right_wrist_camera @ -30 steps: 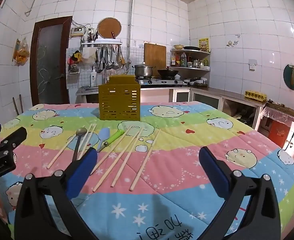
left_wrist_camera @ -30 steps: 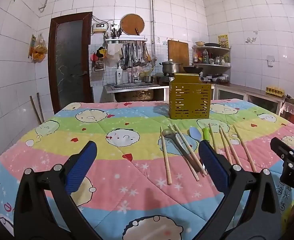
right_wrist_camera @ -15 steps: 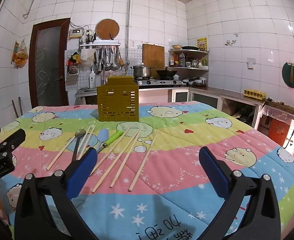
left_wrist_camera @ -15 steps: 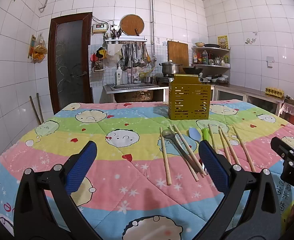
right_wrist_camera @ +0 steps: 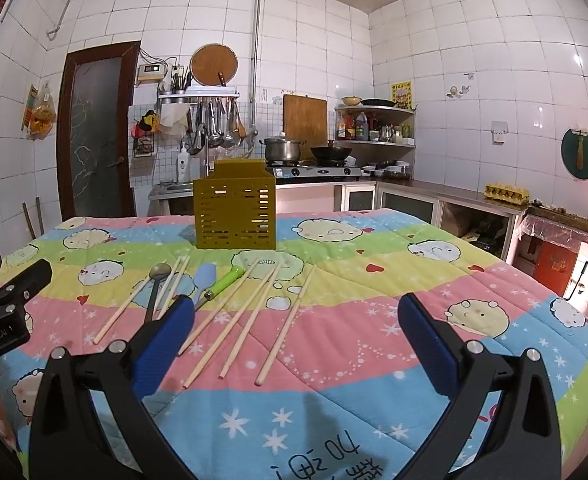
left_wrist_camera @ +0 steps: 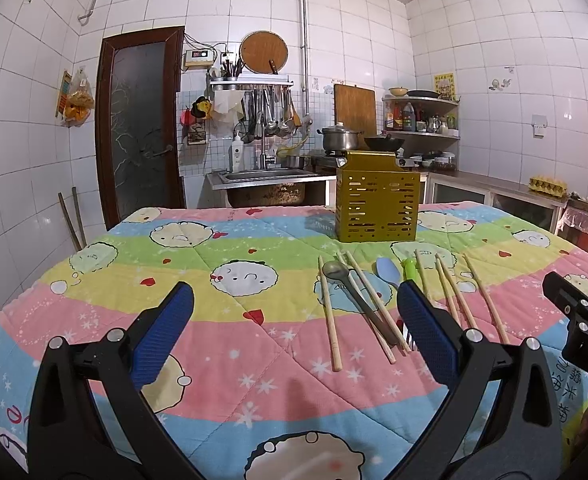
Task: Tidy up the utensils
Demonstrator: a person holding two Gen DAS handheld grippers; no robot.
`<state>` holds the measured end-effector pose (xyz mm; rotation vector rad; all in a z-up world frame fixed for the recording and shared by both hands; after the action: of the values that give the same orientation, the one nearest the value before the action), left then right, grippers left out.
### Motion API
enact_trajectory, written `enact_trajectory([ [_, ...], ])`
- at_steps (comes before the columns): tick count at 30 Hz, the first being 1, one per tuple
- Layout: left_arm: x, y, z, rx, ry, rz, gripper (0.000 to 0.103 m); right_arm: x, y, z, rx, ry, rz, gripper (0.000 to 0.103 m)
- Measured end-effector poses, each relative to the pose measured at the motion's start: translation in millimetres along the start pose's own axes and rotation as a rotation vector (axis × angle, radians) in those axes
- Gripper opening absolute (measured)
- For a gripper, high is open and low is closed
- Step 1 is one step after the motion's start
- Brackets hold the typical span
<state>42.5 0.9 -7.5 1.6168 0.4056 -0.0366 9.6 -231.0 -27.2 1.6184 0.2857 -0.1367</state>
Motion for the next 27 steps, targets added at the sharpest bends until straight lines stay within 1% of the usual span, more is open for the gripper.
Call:
enact_trajectory([
  [14, -1.5, 0.6, -0.7, -0.005, -0.002, 0.006, 0.098, -4.7, 0.9, -0.3, -0.002, -0.007, 0.022, 0.099],
  [27, -2.1, 0.7, -2.5, -0.005, -0.002, 0.005, 0.098, -5.0, 1.3, 0.5, 0.001, -0.007, 0.024, 0.099],
])
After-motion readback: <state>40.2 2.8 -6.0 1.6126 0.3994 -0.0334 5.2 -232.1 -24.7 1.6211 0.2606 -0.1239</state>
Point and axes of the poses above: each gripper's, at about its wrist camera, not at the fingertips, and x roughly the way its jaws point, z to its right, y to its top, the point moved 5 cm from there along x, roughly the way its jaws point, and after that the axes turned 14 degrees about y, right-handed, at the moved point
